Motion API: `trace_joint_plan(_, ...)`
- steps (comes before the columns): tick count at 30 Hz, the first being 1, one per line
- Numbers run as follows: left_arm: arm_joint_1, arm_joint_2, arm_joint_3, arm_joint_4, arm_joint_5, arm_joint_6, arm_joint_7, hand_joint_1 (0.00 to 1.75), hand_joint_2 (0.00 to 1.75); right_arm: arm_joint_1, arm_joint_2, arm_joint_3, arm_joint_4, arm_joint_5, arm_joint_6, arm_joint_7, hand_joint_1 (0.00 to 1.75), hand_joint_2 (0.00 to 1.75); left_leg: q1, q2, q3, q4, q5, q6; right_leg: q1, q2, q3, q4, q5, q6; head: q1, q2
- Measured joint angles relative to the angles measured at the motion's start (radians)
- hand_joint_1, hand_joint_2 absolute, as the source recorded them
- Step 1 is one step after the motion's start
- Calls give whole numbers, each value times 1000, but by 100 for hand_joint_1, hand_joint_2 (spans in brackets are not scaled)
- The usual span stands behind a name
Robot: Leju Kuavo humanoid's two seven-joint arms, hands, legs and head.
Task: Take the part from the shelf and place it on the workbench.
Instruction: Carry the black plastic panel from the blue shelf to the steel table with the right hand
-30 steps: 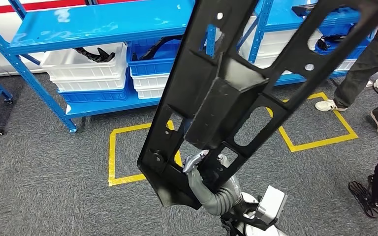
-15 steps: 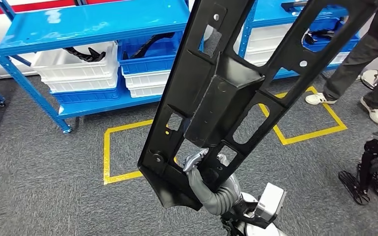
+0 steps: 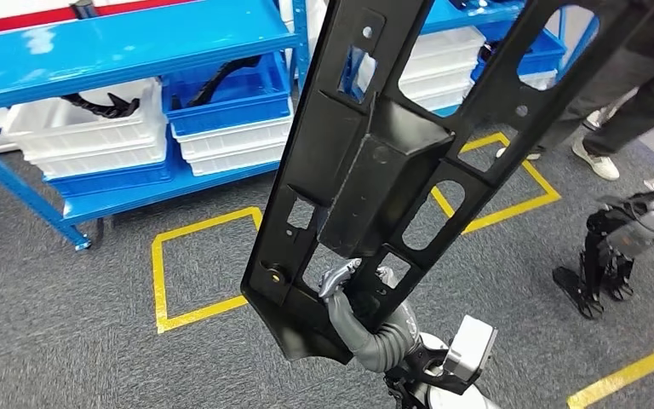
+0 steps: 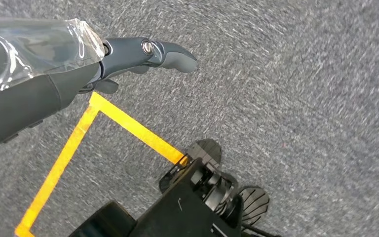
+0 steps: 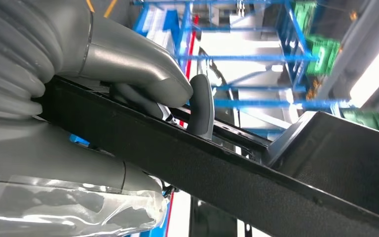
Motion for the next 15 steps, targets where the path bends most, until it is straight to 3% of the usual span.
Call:
trace_joint_plan(2, -1, 0, 0, 0, 2, 1, 0, 0, 175, 2, -4, -3, -2, 0, -1, 4, 175, 175, 2, 15, -3, 4, -4, -10, 2, 21, -9, 1, 2, -19, 0, 0)
trace_joint_plan(4, -2, 0, 0, 0, 4, 2, 0, 0, 175, 4, -7, -8, -7, 4, -5, 8, 175, 175, 8, -13, -20, 48, -37, -18, 1, 42, -14, 0, 8, -33, 0, 0)
trace_joint_plan(6, 1, 0, 0, 0, 7, 1, -1, 0, 175, 5, -10, -12, -13, 16, -10, 12, 175, 175, 9, -57, -75, 171, -103, -21, 1, 63, -18, 0, 12, -42, -1, 0)
trace_joint_plan(7, 4, 0, 0, 0, 8, 0, -1, 0, 175, 7, -11, -13, -15, 25, -13, 15, 175, 175, 9, -65, -111, 249, -135, -20, 3, 76, -20, 0, 14, -46, -1, 0)
trace_joint_plan(9, 10, 0, 0, 0, 10, -2, -1, 0, 175, 12, -17, -16, -22, 41, -21, 23, 175, 175, 6, -69, -152, 326, -147, -15, 9, 103, -21, 0, 16, -49, -1, 0)
trace_joint_plan(10, 11, 1, 0, 0, 10, -2, -2, 0, 175, 15, -20, -17, -27, 48, -26, 28, 175, 175, 4, -71, -145, 305, -124, -10, 12, 117, -21, 0, 17, -50, -1, 0)
trace_joint_plan(11, 12, 1, 0, 0, 11, -2, -3, 0, 175, 16, -24, -18, -34, 55, -29, 33, 175, 175, 2, -78, -121, 247, -89, -2, 14, 130, -20, 0, 17, -51, -1, 0)
trace_joint_plan(13, 12, 4, 0, 0, 13, -2, -4, 0, 175, 18, -31, -22, -49, 69, -37, 42, 175, 175, -3, -122, -58, 102, -21, 20, 18, 153, -19, 1, 18, -49, 0, 0)
trace_joint_plan(15, 14, 6, 0, 1, 16, 0, -7, 0, 175, 23, -40, -27, -64, 80, -43, 50, 175, 175, -8, -159, -26, 24, 4, 29, 14, 172, -25, 2, 21, -44, 0, 0)
